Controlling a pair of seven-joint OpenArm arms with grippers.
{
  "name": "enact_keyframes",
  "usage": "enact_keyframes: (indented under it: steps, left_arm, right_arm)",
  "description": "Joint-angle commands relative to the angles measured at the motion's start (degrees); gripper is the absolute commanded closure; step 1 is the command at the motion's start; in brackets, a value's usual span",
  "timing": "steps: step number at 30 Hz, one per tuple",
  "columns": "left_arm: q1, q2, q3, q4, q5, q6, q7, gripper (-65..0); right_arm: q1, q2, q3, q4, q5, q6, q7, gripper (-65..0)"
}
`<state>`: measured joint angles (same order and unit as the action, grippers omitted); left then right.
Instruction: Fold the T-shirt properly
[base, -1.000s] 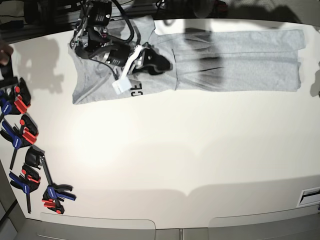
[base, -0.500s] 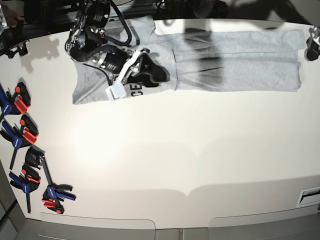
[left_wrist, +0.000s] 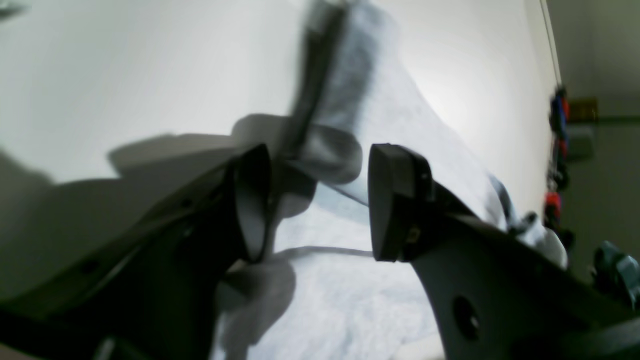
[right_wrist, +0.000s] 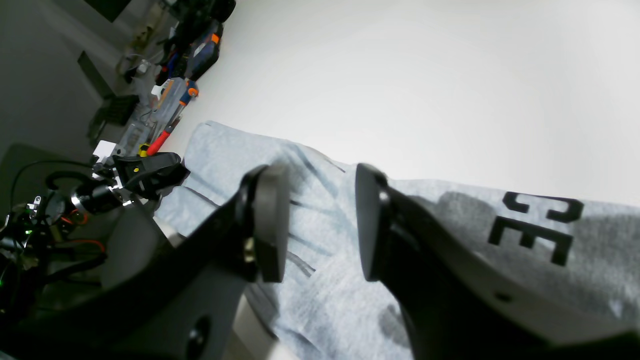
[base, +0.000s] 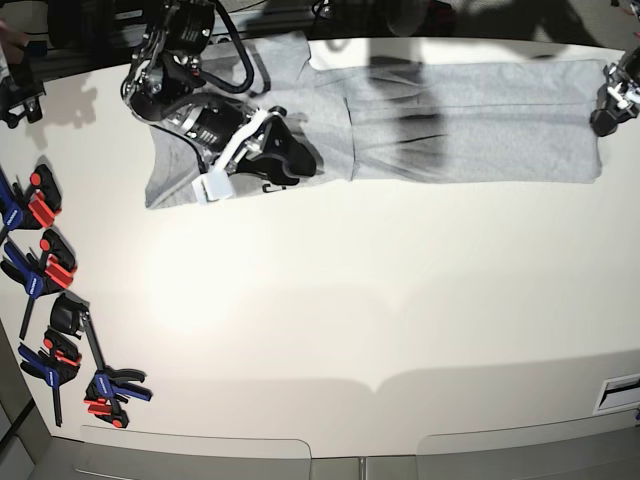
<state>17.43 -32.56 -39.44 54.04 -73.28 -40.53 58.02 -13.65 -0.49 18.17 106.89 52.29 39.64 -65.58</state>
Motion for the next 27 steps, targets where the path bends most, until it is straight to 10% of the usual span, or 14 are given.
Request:
enact_keyframes:
  steps: [1,11,17,27]
  left_arm:
    - [0.3,-0.9,0.8,0.7,1.3,0.5,0.9,-29.6]
    - [0.4,1.1,3.2,3.8,1.5,0.5,1.5,-27.6]
    - [0.3,1.2,3.2,4.2,1.2,0.5,0.2,0.0]
    - [1.6,1.8,3.1,19.6,-0.7,0.5,1.2,0.0]
  right_arm:
    - [0.6,0.0,0.2,1.0,1.5,0.4,1.2,-20.6]
    - [0.6,0.0,0.2,1.0,1.5,0.4,1.3,-20.6]
    - [0.6,0.0,0.3,1.0,1.4,0.4,1.3,-20.6]
    - [0.6,0.0,11.6,1.0,-4.4,0.4,3.5,-20.6]
